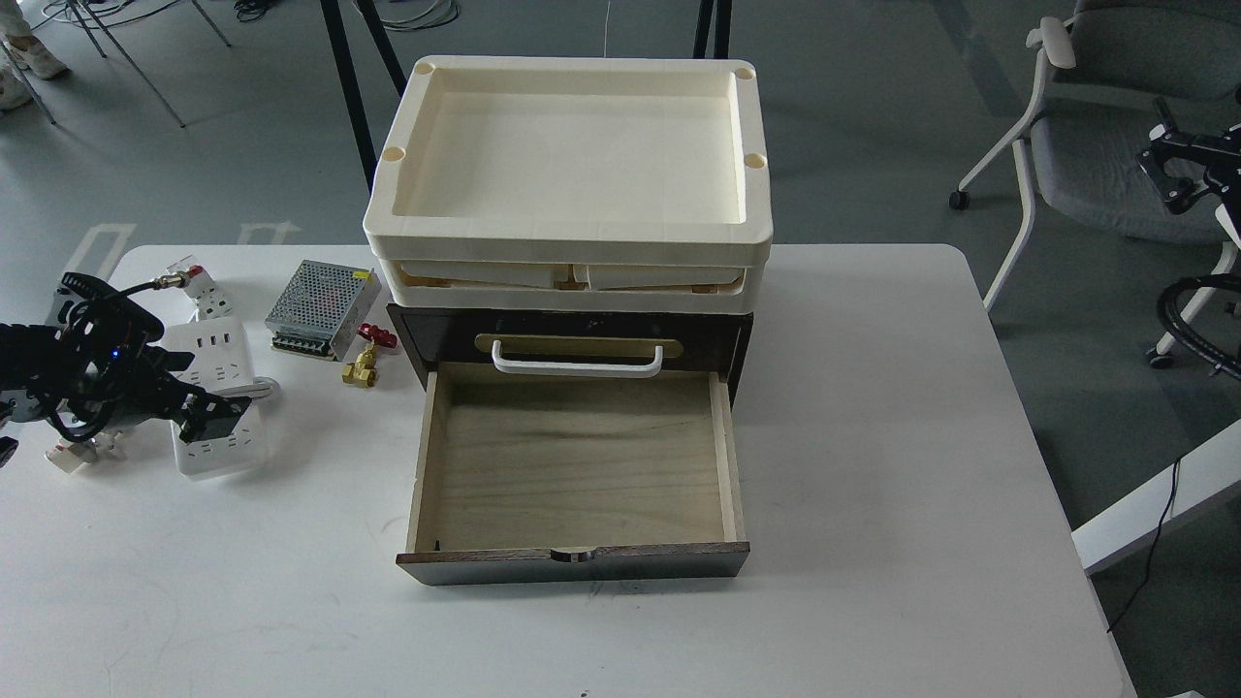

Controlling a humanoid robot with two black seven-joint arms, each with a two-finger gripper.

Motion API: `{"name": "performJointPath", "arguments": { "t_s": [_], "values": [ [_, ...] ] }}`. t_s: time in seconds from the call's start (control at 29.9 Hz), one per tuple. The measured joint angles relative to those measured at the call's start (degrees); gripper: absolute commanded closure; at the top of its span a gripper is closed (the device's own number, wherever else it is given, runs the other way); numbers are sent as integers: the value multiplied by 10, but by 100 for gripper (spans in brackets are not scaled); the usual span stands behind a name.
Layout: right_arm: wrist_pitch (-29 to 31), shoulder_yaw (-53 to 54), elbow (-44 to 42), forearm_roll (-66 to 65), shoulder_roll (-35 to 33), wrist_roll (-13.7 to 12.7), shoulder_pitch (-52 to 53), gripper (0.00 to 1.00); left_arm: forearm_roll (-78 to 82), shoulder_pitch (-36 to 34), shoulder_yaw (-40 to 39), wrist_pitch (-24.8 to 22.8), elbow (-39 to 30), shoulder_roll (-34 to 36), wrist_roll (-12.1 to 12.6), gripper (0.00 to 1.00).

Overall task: Put charging cable into cabinet
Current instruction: 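Reach the left gripper down to the white power strip and grasp it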

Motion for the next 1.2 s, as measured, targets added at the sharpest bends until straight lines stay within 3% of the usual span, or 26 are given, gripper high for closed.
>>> {"name": "performJointPath", "arguments": {
  "t_s": [0.17, 0.47, 0.64, 0.77, 0.9, 1.04, 1.2],
  "values": [
    [0, 0, 0, 0, -1, 0, -4, 0, 0, -6, 20, 12, 21, -7, 0, 27],
    [0, 0, -1, 0, -1, 0, -6, 0, 0, -11, 68, 77, 119, -50, 0, 45],
    [0, 1, -1, 0, -1, 0, -9, 0, 0, -11, 78, 108, 131, -56, 0, 51],
    [0, 1, -1, 0, -1, 1, -9, 0, 0, -11, 78, 122, 132, -57, 0, 75],
    [0, 0, -1, 0, -1, 1, -10, 0, 0, -12, 78, 134, 132, -57, 0, 93],
    [0, 0, -1, 0, -2, 1, -14, 0, 0, -12, 78, 138, 132, -59, 0, 100],
    [0, 2, -1, 0, -2, 1, -17, 0, 0, -15, 80, 146, 131, -60, 0, 100]
  ]
}}
